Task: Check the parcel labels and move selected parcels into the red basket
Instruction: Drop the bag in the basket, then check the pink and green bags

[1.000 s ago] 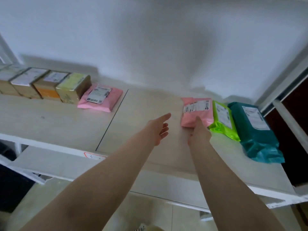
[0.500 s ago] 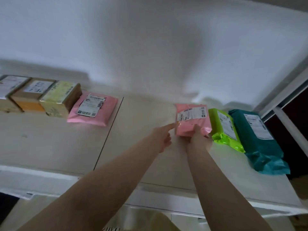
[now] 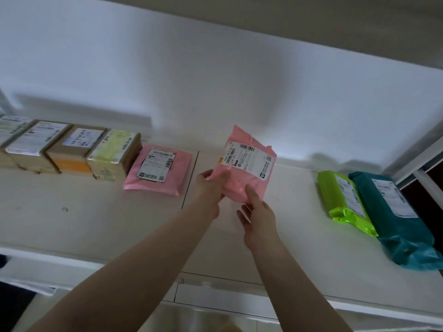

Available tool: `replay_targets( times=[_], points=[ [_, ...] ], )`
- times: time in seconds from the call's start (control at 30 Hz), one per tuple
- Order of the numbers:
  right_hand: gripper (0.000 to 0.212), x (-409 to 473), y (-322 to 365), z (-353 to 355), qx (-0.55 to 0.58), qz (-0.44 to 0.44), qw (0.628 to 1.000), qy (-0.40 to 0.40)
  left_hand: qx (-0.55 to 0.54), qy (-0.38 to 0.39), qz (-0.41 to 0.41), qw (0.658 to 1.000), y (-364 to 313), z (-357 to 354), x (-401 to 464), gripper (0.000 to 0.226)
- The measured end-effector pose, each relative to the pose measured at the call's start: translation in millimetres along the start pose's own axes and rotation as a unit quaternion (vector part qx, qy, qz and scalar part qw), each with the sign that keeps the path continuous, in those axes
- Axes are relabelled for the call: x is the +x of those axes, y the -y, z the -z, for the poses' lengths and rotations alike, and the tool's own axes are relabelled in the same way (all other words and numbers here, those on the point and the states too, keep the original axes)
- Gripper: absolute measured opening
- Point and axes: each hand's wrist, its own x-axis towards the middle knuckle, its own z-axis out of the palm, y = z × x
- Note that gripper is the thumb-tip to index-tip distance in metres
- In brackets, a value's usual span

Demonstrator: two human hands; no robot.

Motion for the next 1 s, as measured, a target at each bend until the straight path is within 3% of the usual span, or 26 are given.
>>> replay_targets(
  times=[0.17,0.3,0.43,0.5,0.67,1.0],
  points=[
    [0.054,11,12,-1,-0.018,0.012,1.000,0.017,0.168,0.001,-0.084,0.982,-44,44,7,0.047],
    [0.076,14,23,-4,-0.030,0.032,0.997,0.068,0.228,0.044,-0.137,0.963,-74,62,2,0.026],
    [0.067,7,27,-8,-0.045,0.056,0.988,0.140,0.242,0.063,-0.166,0.954,-88,69,0,0.045],
    [0.056,0,26,-8,-0.060,0.070,0.982,0.166,0.244,0.077,-0.178,0.950,-92,69,-1,0.037],
    [0.039,-13,23,-10,-0.045,0.083,0.982,0.165,0.225,0.119,-0.173,0.952,-104,66,-3,0.020],
    [0.023,-17,23,-6,-0.013,0.099,0.983,0.152,0.204,0.141,-0.158,0.956,-107,52,-6,0.017]
  ],
)
